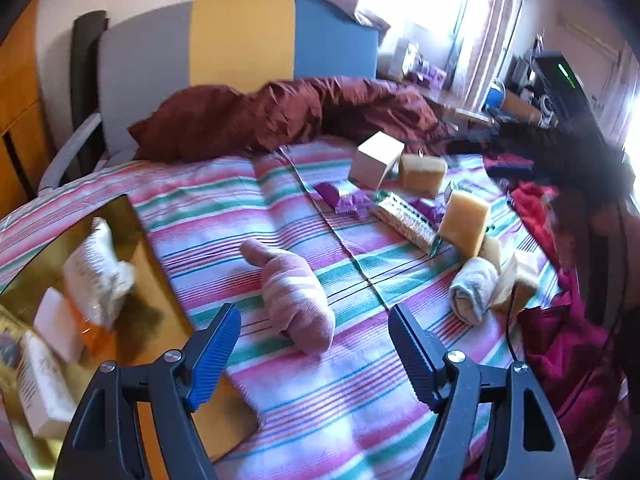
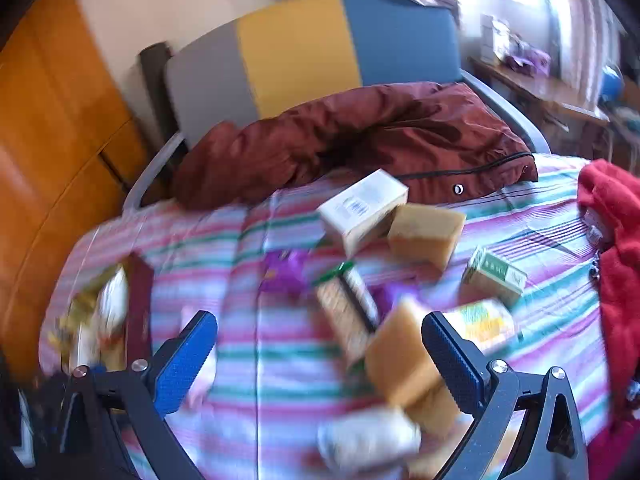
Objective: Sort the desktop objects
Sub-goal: 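Move both tools back over the pile of items, then grasp the white barcode box with the right tool while the left tool grasps the pink striped sock, then carry both items to the gold tray and release them inside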
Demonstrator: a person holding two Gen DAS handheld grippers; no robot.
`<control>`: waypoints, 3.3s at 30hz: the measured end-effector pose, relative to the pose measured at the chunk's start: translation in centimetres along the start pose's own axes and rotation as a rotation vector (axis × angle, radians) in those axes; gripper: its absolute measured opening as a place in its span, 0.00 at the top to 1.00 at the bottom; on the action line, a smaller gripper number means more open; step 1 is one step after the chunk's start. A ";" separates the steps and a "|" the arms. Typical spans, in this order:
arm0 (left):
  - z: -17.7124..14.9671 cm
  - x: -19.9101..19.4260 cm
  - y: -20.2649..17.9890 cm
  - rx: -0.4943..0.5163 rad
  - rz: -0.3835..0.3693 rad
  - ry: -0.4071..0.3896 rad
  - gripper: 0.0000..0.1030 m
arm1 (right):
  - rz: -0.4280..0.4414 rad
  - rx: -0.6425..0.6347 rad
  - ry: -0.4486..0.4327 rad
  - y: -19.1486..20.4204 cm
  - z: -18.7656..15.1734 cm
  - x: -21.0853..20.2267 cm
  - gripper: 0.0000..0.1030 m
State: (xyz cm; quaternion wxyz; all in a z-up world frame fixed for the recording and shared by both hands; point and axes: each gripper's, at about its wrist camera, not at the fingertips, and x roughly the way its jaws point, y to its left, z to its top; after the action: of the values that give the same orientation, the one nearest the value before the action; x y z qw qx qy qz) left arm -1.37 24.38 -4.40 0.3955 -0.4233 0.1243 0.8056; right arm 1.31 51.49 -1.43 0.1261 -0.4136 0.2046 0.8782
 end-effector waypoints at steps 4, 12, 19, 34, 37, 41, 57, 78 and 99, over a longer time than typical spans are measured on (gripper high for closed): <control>0.6 2.7 0.3 -0.003 0.001 0.052 0.26 | 0.046 0.165 0.063 -2.0 3.4 4.8 0.00; 1.4 6.1 1.5 -0.019 0.001 0.120 0.33 | -0.026 0.401 0.154 -4.5 7.1 14.0 0.00; 1.6 7.8 1.8 0.001 0.035 0.150 0.33 | -0.093 0.319 0.171 -1.8 9.7 16.5 0.00; 1.9 7.3 1.4 0.079 0.005 0.148 0.50 | -0.179 -0.009 0.203 1.4 7.9 16.4 0.52; 2.1 8.2 1.3 0.093 0.037 0.183 0.50 | -0.163 -0.048 0.173 1.9 7.4 15.4 0.52; 1.8 9.0 1.1 0.083 0.042 0.214 0.51 | -0.129 -0.062 0.136 2.6 7.1 13.7 0.52; 1.1 2.5 1.7 -0.018 -0.028 0.029 0.68 | 0.030 -0.193 -0.005 6.7 4.8 3.8 0.52; -8.4 -13.9 14.9 -0.398 0.286 -0.186 0.68 | 0.368 -0.464 0.045 22.7 -5.5 -0.9 0.52; -14.0 -12.8 19.9 -0.554 0.463 -0.150 0.47 | 0.457 -0.517 0.190 30.9 -12.1 2.3 0.34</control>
State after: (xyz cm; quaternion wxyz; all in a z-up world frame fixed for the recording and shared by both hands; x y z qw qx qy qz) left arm -3.74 -2.97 -5.62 0.0809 -0.4146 -0.0356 0.9057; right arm -4.04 18.64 -2.33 -0.2019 -0.4551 0.0736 0.8641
